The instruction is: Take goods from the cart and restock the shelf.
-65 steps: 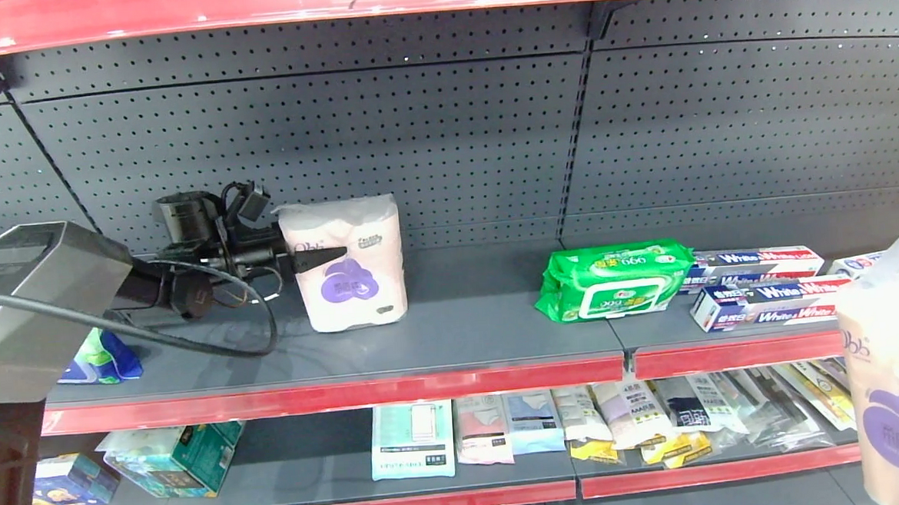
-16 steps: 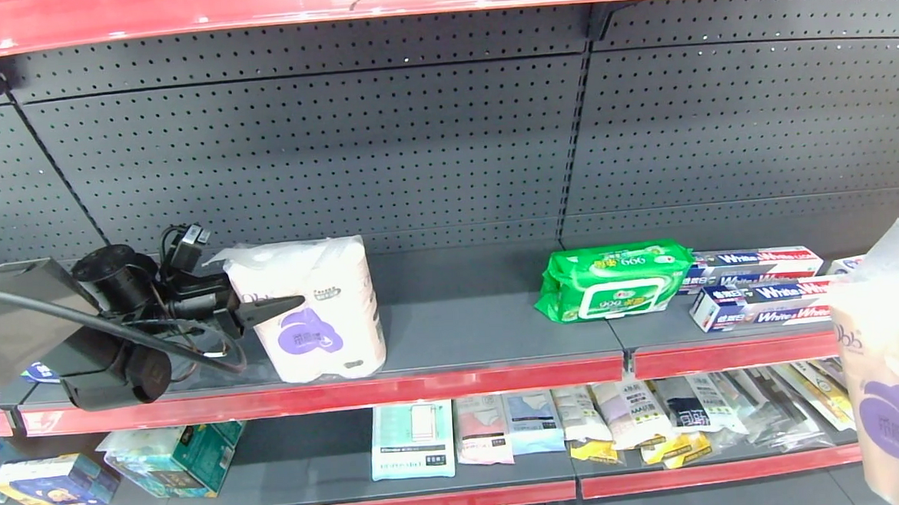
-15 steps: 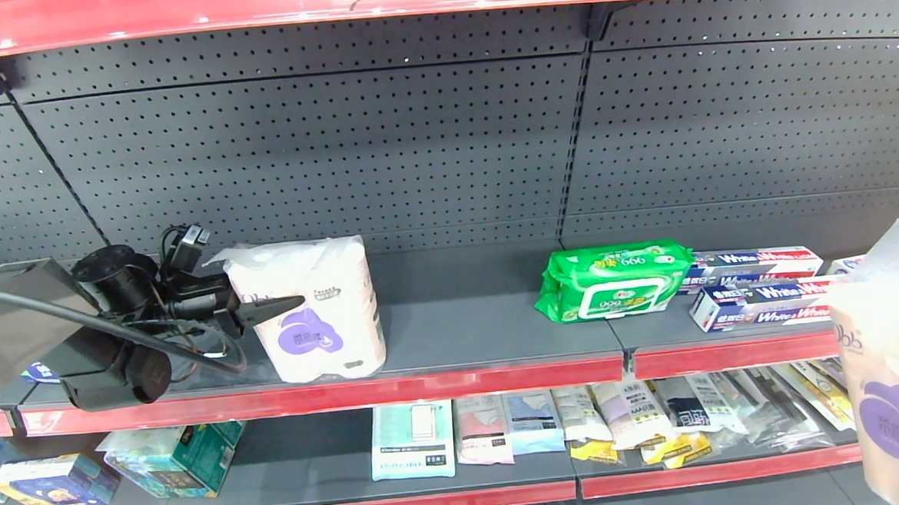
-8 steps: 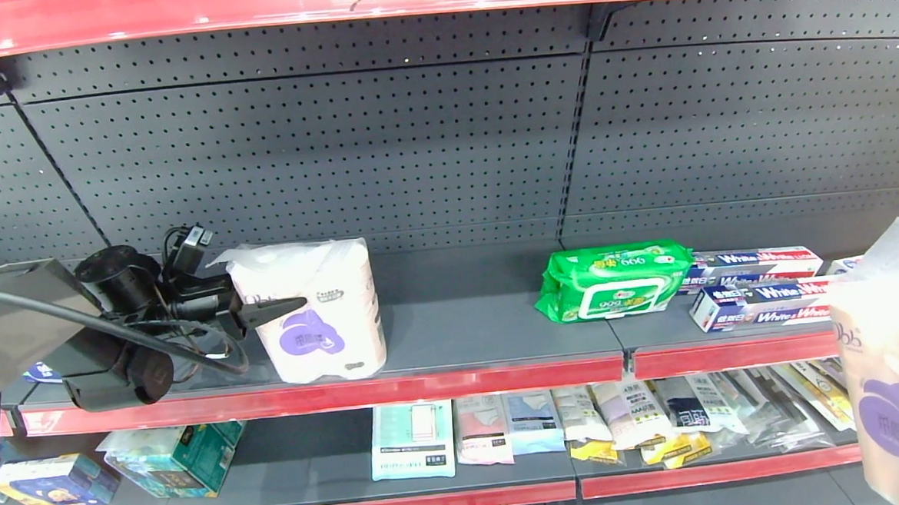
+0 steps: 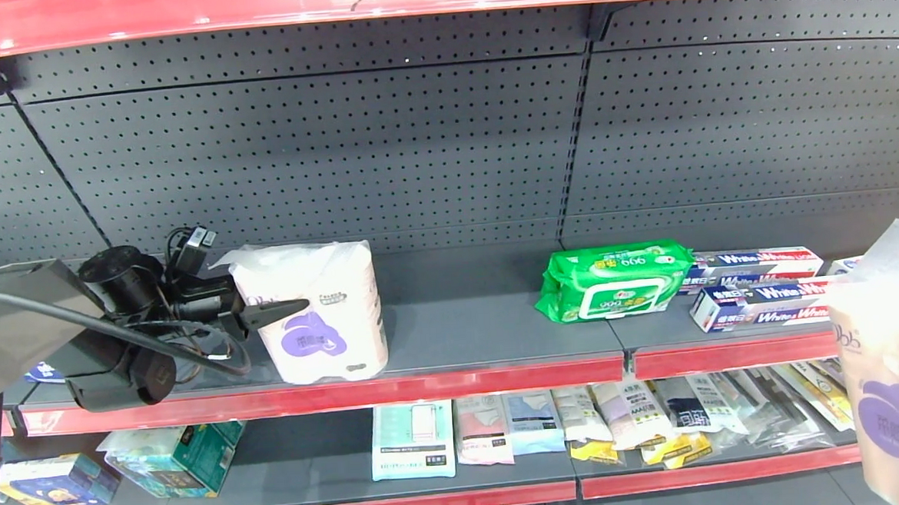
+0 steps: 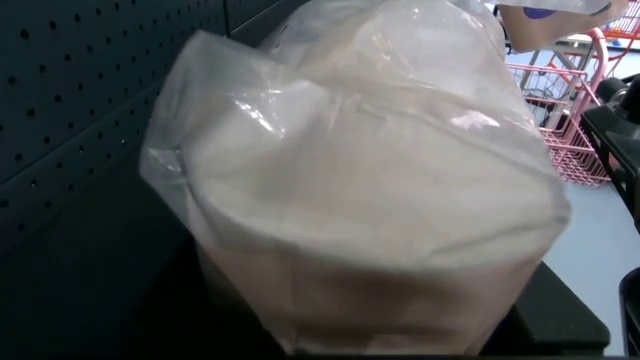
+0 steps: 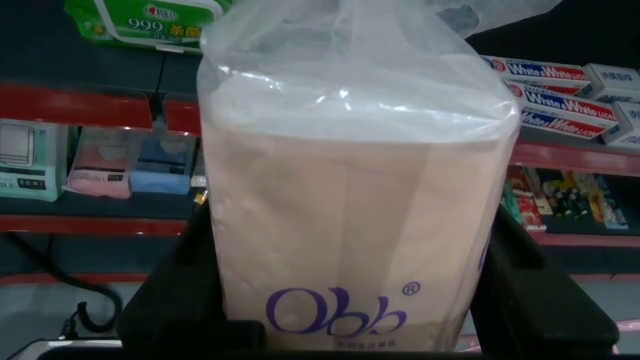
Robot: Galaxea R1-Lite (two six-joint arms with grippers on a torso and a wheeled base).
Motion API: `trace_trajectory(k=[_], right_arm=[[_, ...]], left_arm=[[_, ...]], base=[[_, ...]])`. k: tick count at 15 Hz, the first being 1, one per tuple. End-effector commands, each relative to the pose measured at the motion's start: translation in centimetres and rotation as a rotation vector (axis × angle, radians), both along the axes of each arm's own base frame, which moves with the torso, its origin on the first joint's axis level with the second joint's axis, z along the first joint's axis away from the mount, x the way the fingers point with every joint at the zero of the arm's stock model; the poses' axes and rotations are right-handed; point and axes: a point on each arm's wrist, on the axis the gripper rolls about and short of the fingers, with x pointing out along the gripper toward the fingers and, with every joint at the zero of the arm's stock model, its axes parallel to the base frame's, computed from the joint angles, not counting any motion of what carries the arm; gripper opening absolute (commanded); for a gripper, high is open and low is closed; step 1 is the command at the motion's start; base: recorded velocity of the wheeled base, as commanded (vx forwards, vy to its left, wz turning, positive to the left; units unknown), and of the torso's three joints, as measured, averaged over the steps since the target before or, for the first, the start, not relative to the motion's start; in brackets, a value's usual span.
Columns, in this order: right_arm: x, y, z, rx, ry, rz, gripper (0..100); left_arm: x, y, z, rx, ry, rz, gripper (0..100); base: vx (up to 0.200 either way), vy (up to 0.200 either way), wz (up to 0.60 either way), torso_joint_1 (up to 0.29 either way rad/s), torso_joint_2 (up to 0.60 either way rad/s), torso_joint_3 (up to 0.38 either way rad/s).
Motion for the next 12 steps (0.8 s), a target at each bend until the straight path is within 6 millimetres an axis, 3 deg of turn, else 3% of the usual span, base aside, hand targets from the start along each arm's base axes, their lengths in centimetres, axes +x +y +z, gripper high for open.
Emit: trace_trajectory(k=[1,12], right_arm=[[-0.01,-0.01,0.00,0.000,0.000,-0.001,0],[0.01,-0.01,0.18,-0.001,-0.007,-0.001,0]], left_arm=[[0.05,-0.10,-0.10,0.000,0.003,-0.002,0],[-0.02,-0.04,-0.19,-0.001,0.007,0.001,0]], base=[[0.000,0.000,0.00,0.000,0.00,0.000],[0.000,0.000,0.00,0.000,0.00,0.000]])
